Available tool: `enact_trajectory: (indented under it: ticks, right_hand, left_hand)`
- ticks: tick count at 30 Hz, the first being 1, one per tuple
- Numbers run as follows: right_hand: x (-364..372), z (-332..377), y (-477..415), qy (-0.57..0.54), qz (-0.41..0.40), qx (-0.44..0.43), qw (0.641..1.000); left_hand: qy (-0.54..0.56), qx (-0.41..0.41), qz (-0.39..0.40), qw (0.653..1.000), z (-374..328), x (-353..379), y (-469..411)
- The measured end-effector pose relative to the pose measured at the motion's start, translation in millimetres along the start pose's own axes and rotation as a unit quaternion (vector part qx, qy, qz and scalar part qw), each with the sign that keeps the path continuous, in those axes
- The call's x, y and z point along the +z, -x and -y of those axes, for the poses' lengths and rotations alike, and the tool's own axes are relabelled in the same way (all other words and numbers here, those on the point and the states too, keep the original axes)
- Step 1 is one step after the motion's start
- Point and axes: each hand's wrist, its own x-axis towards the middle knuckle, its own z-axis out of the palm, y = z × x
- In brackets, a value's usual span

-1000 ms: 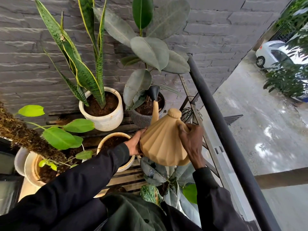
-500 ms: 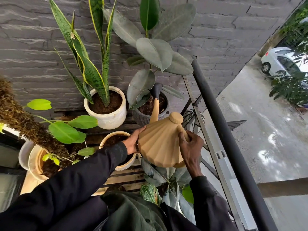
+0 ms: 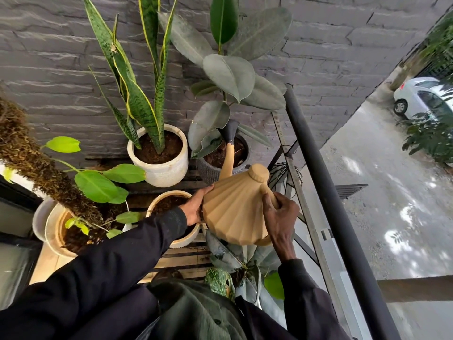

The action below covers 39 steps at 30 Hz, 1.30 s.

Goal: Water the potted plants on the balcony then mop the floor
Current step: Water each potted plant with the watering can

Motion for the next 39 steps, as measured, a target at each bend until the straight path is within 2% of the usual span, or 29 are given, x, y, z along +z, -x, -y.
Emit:
enact_trajectory:
  ticks: [7,12,24,33,39]
  right_hand:
    - [-6,-6,4,-0.021,0.0,-0.005,1.0]
    - [-4,-11,9,-0.015,0.028,0.01,0.999]
    - [34,21,21,-0.027,0.105,-0.021,0.994]
    - [83,87,3,0.065,0.172,-0.085,0.979]
    - [111,128,-21,0.127,0.228,-0.116,0.958]
  left_hand:
    - [0.004,0.011,-0.009,1.0,9,2,-1]
    - [0.013,0.006,-0.021,1.0,19,-6,0]
    - [0.116,0.014,-0.011,0.993,34,-66,23]
    - [0.142,-0.027,-0.034,0.989,29,-115,41]
    - [0.176,-0.044,-0.019,0.983,24,-131,44]
